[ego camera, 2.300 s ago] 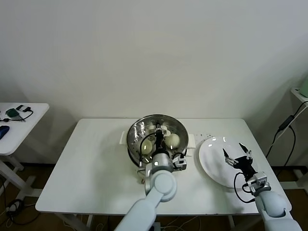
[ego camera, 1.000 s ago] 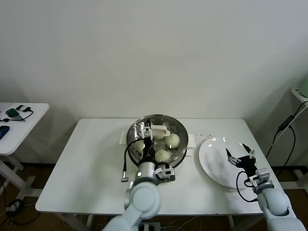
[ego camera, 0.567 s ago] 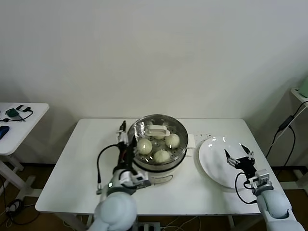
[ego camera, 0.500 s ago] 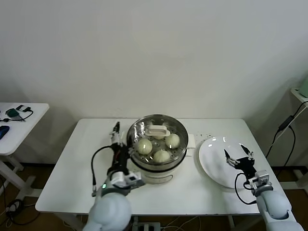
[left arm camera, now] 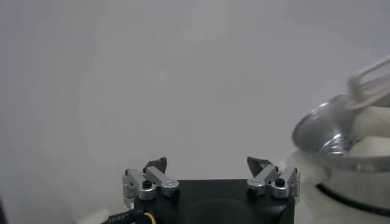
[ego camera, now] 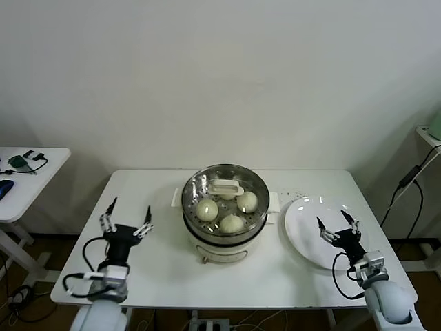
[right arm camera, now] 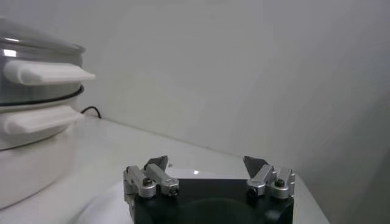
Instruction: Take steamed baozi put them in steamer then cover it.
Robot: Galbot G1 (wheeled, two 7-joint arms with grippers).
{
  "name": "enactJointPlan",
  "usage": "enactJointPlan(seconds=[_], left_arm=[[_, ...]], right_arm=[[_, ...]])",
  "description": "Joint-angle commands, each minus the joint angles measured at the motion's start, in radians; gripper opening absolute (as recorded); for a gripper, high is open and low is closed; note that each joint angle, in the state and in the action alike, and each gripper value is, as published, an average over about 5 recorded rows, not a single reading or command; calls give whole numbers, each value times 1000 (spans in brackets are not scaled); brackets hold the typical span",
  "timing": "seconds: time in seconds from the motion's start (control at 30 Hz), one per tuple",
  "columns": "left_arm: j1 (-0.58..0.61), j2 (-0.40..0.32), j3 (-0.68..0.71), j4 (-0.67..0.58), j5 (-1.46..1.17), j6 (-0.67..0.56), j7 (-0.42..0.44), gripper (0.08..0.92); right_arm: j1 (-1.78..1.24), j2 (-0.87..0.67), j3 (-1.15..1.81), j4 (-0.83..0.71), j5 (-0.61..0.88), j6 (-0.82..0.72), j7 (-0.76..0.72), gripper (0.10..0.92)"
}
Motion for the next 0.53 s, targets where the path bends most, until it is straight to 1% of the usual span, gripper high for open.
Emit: enactJointPlan(seconds=[0.03,0.23,0.37,0.53], left_arm=[[143,-64,-244,173,-448,-301,43,823],[119,-82,-232,169,-386,-277,65,823],[96,-85,-217,164,-360,-267,62,823],[97,-89,-203,150,-348,-260,63,823]], right_arm=[[-47,49,14,41,2,29,-3,823],[-57,56,21,53,17,35,-6,823],[-57,67,29,49,15,44,-4,823],[-67,76,38,45,13,52,-5,823]])
